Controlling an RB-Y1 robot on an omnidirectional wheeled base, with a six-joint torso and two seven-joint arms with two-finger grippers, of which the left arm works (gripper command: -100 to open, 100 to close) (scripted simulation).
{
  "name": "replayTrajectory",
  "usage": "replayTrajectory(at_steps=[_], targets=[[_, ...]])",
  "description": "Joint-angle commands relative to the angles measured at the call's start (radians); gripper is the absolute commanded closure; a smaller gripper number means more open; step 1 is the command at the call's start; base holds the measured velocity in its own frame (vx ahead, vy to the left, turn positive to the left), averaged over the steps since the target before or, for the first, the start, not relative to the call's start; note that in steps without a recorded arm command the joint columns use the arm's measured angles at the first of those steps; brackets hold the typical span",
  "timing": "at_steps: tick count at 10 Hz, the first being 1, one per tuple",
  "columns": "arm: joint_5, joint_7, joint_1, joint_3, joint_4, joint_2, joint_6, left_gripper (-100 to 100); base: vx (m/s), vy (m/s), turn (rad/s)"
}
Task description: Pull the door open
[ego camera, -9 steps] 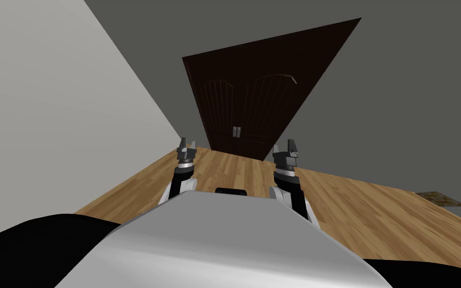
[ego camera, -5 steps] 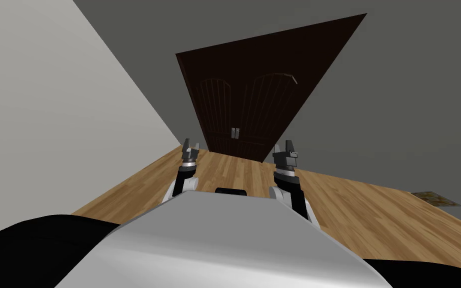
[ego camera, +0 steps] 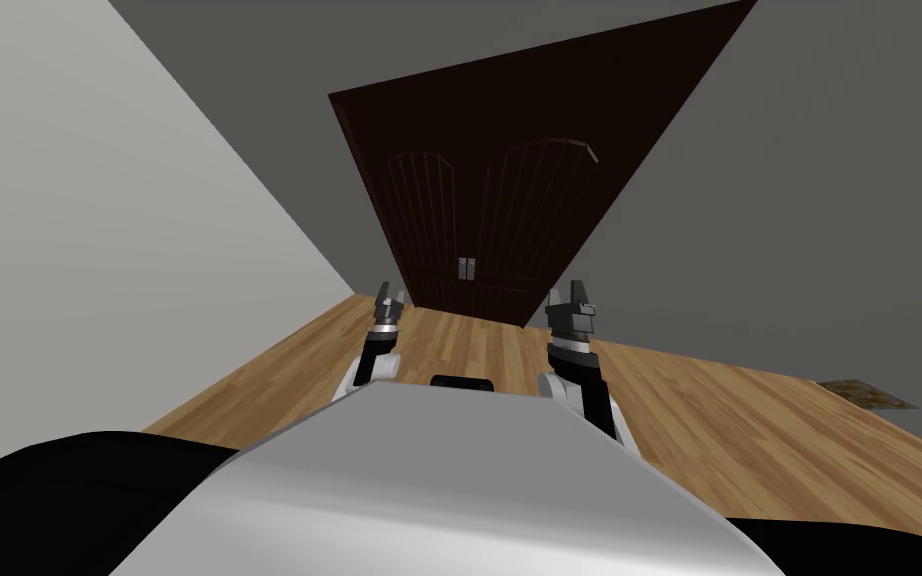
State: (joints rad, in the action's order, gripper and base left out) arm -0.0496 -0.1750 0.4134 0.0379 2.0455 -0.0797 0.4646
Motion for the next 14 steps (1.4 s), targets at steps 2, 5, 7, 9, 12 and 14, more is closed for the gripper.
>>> replayTrajectory(at_steps=[2,5,7,9,12,14], targets=[[0.005,-0.004,-0.030,0.002,-0.049,-0.013,-0.016,-100,0.104,-0.034,-0.032],[0.009,-0.009,-0.066,0.000,-0.125,-0.029,-0.030,-100,0.110,-0.018,-0.048],[0.011,-0.011,-0.085,-0.002,-0.164,-0.037,-0.038,-100,0.131,-0.046,-0.046],[0.014,-0.013,-0.104,-0.003,-0.204,-0.044,-0.045,-100,0.116,-0.032,-0.042],[0.018,-0.017,-0.134,-0.005,-0.266,-0.056,-0.057,-100,0.090,-0.019,-0.044],[0.020,-0.019,-0.154,-0.007,-0.307,-0.063,-0.064,-100,0.103,-0.026,-0.042]])
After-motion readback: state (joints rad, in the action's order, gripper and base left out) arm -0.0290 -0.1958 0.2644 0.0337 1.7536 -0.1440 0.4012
